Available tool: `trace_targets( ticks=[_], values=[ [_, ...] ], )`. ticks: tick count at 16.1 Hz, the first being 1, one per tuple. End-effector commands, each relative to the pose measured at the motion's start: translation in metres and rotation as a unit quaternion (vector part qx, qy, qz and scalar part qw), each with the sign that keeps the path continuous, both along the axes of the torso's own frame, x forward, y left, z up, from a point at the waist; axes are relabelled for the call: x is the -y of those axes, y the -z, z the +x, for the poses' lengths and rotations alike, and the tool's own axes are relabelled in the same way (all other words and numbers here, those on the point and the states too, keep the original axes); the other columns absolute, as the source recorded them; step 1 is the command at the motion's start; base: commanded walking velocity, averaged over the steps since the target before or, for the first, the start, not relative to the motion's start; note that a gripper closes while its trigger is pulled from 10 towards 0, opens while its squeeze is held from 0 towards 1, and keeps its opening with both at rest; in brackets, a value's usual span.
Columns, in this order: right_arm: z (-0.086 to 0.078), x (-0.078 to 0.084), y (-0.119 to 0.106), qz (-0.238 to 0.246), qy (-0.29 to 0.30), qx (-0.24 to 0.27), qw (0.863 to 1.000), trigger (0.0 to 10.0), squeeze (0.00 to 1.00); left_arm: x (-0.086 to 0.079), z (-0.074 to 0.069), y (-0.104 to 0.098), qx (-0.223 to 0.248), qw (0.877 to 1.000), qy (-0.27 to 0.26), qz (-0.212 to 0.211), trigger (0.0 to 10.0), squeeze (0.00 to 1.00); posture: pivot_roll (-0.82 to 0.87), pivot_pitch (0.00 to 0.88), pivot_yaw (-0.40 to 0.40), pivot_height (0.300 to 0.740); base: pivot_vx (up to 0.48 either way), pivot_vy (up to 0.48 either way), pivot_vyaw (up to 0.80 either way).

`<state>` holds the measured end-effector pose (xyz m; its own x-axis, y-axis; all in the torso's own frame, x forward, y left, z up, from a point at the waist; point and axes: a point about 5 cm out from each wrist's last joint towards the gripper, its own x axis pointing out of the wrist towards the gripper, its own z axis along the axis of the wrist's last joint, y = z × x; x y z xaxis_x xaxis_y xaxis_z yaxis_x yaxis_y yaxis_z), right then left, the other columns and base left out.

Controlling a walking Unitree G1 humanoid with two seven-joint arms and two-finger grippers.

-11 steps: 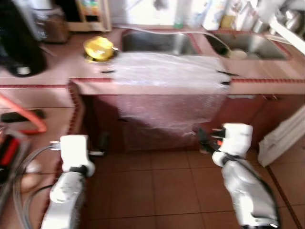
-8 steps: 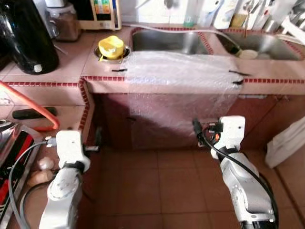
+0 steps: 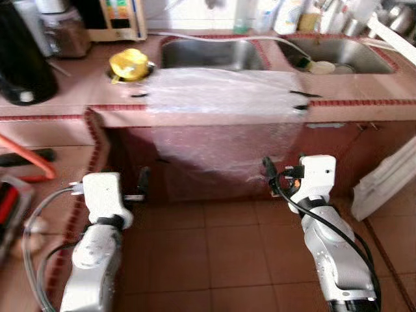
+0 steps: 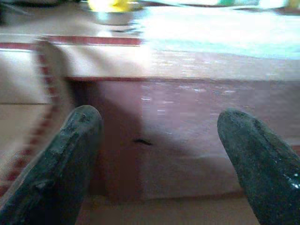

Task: Kitchen organization

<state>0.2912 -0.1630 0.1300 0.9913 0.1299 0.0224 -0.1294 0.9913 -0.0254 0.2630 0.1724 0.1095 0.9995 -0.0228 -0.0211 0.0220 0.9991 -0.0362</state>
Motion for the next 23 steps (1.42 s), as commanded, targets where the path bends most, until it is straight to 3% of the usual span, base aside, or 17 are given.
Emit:
trace_targets(
  ticks=[1, 5, 12, 15, 18, 23],
  values=[
    [0.000, -0.003, -0.008, 0.008, -0.009, 0.018, 1.000, 10.0, 0.00, -0.006, -0.001, 0.000, -0.004, 1.000, -0.008, 0.005, 10.0, 0.00, 0.00, 0.069, -0.020, 0.740, 0.000, -0.472, 0.00],
    [0.002, -0.003, -0.020, 0.020, -0.018, 0.040, 0.999, 10.0, 0.00, -0.008, 0.001, -0.007, 0.008, 1.000, -0.019, 0.011, 10.0, 0.00, 0.00, 0.070, -0.025, 0.740, 0.000, -0.459, 0.00],
    [0.003, -0.021, -0.040, 0.060, -0.049, 0.060, 0.995, 10.0, 0.00, -0.014, 0.004, -0.025, 0.045, 0.995, -0.070, 0.053, 10.0, 0.00, 0.00, 0.064, -0.022, 0.740, 0.000, 0.000, 0.00],
    [0.002, -0.022, -0.043, 0.076, -0.057, 0.056, 0.994, 10.0, 0.00, -0.015, 0.008, -0.038, 0.070, 0.989, -0.097, 0.092, 10.0, 0.00, 0.00, 0.063, -0.024, 0.740, 0.000, 0.000, 0.00],
    [0.002, -0.026, -0.042, 0.050, -0.062, 0.059, 0.995, 10.0, 0.00, -0.012, 0.008, -0.032, 0.054, 0.993, -0.081, 0.070, 10.0, 0.00, 0.00, 0.059, -0.028, 0.740, 0.000, 0.000, 0.46],
    [0.004, -0.031, -0.039, 0.066, -0.067, 0.050, 0.994, 10.0, 0.00, 0.002, 0.014, -0.025, 0.047, 0.995, -0.074, 0.053, 10.0, 0.00, 0.01, 0.063, -0.039, 0.740, 0.000, 0.000, 0.80]
  ],
)
